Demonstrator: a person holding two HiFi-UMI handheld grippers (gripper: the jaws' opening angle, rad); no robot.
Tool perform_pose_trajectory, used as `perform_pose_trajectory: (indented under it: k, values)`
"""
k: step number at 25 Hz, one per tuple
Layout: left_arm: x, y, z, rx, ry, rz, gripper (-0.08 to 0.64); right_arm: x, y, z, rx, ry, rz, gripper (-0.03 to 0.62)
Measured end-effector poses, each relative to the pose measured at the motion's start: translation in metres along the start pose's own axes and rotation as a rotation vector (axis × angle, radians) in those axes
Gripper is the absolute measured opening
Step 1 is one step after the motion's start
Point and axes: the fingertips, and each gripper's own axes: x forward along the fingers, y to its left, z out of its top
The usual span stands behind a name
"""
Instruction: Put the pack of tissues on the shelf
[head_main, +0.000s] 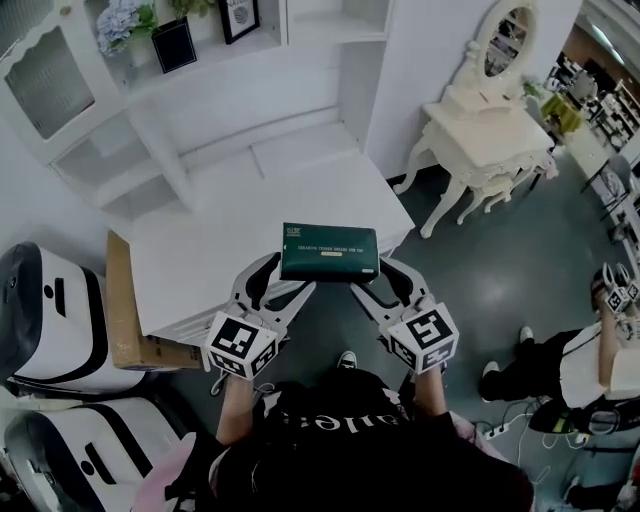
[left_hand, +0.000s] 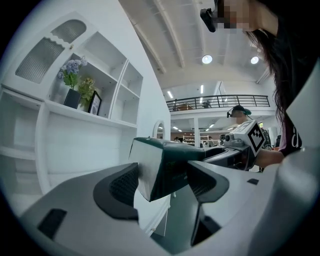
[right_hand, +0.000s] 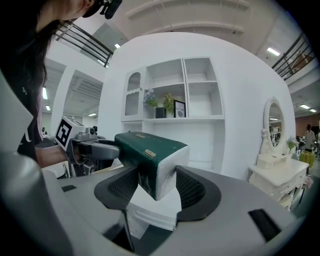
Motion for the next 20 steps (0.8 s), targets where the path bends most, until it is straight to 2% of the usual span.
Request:
perform_pose_trajectory:
  k: [6, 13, 20]
  values:
    - [0.055, -0.016, 0.002, 0.003, 0.007, 0.03, 0.316, -0.007, -0.059, -0.005, -0.008, -0.002, 0.03, 0.252]
    - [0.095, -0.02, 0.004, 0.015, 0.03, 0.067, 0.316, -0.004, -0.1, -0.009, -0.001, -0.016, 0.066, 0.252]
    - [0.117, -0.001, 0.015, 0.044, 0.035, 0.078, 0.314, 0.016, -0.123, 0.004, -0.015, -0.032, 0.083, 0.252]
